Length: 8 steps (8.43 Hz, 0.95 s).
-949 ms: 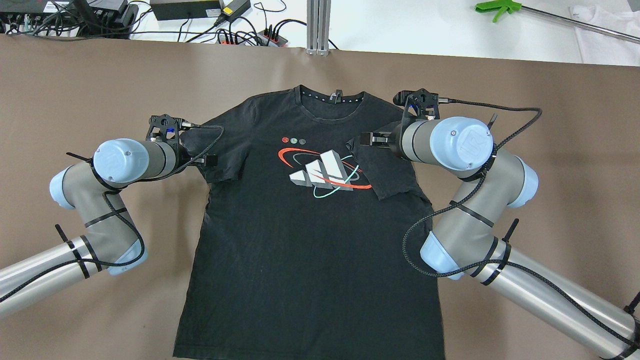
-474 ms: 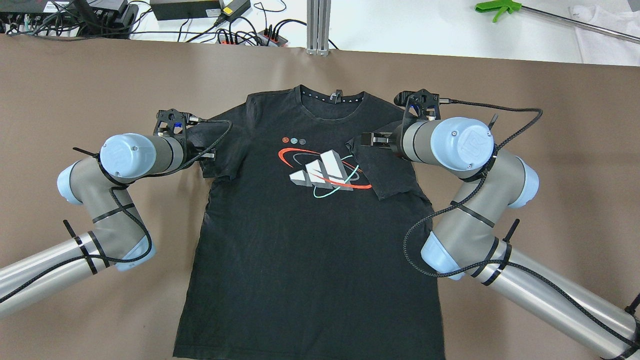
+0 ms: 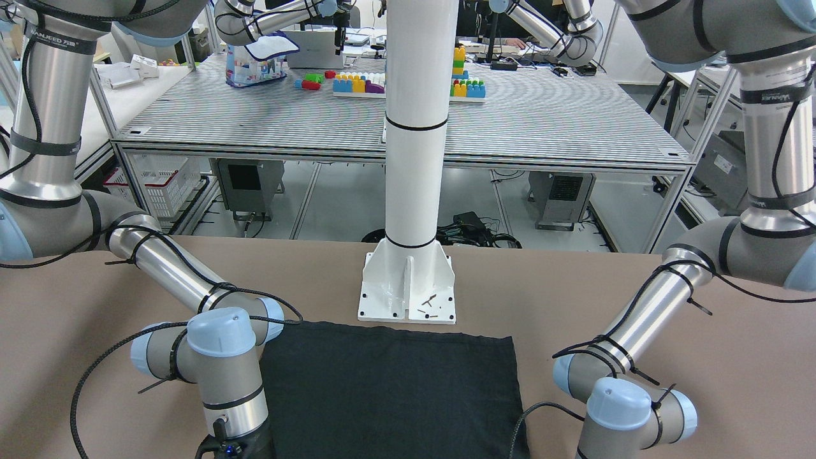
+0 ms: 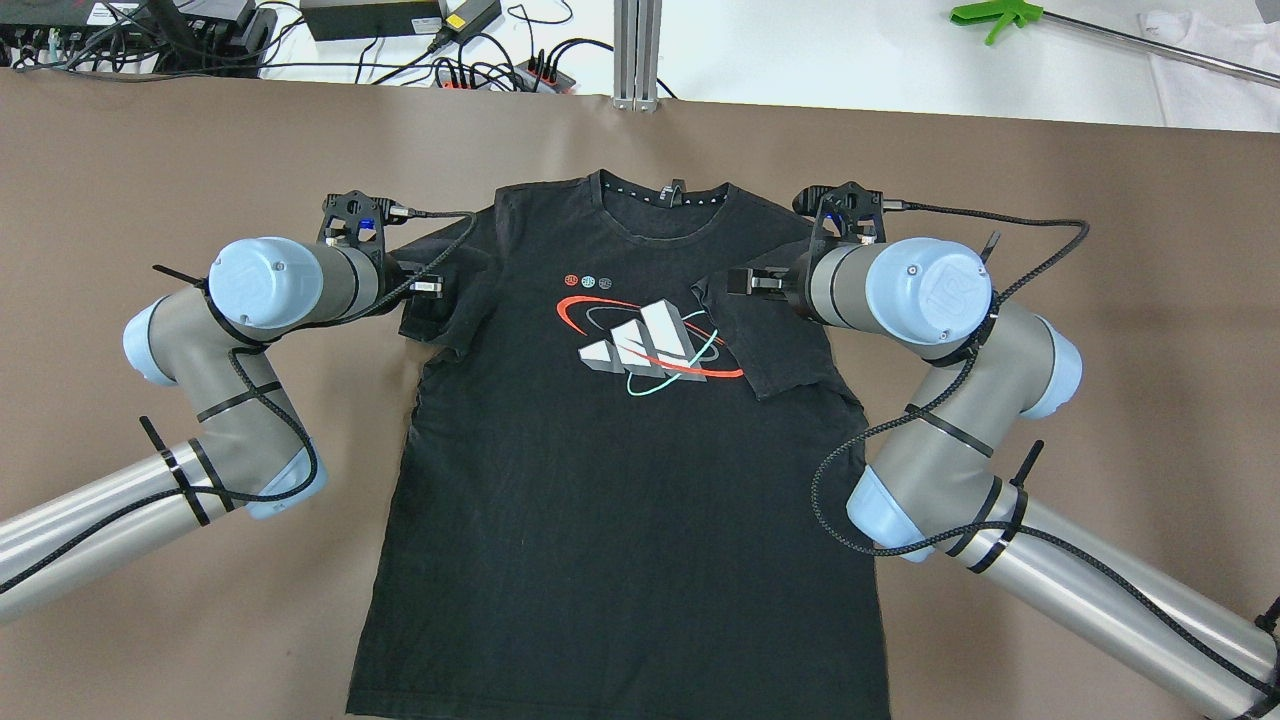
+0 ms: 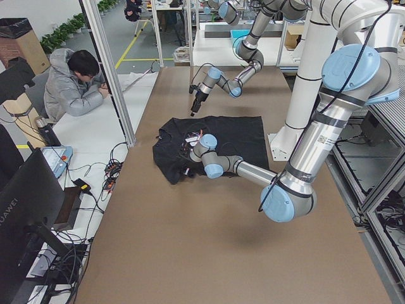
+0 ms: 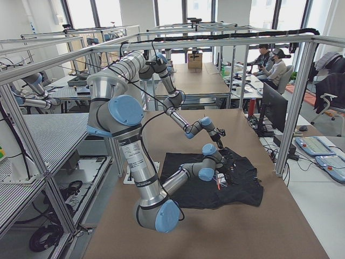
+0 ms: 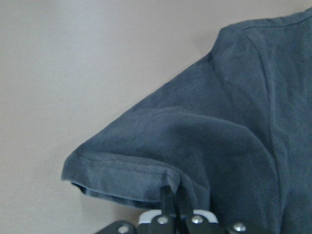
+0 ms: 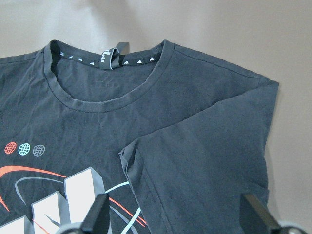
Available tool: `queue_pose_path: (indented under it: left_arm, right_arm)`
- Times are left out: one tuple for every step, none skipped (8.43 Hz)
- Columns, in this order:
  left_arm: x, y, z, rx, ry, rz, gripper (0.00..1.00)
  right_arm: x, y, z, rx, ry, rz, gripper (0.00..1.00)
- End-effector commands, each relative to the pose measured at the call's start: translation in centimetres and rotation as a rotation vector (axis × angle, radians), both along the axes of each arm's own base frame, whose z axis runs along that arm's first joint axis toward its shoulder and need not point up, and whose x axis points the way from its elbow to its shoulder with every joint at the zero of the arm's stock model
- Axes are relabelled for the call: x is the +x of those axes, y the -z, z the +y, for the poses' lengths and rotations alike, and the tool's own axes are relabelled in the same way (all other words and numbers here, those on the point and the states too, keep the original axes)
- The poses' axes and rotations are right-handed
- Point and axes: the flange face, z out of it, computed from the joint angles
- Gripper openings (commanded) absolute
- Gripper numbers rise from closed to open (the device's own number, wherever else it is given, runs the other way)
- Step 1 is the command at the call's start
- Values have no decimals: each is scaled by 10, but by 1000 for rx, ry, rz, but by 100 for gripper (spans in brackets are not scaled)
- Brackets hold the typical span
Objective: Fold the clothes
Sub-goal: 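Grasp the sleeve with the left gripper and fold it onto the chest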
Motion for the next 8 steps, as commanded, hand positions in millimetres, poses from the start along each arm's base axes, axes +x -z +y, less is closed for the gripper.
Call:
queue_pose_path:
  left_arm:
    - [4, 50, -12, -24, 10, -1, 0]
    - [11, 77, -17, -34, 15, -7, 0]
    - [18, 95, -20, -55, 51, -17, 0]
    - [38, 109, -12, -70, 64, -19, 0]
    - [56, 116, -2, -70, 94, -23, 0]
    - [73, 132, 8, -71, 99, -25, 0]
    - [91, 150, 20, -77, 115, -21, 0]
    - [103, 166, 27, -85, 126, -27, 0]
  right_arm:
    - [0, -1, 1, -1, 0, -2, 94]
    - [1, 0, 2, 2, 2, -4, 94]
    - [1, -2, 2, 0, 2, -2, 94]
    - [1, -3, 2, 0, 2, -2, 94]
    - [1, -3, 2, 0, 2, -2, 94]
    - [1, -3, 2, -1, 0, -2, 94]
    - [1, -3, 2, -1, 1, -2, 94]
    - [1, -3, 2, 0, 0, -3, 94]
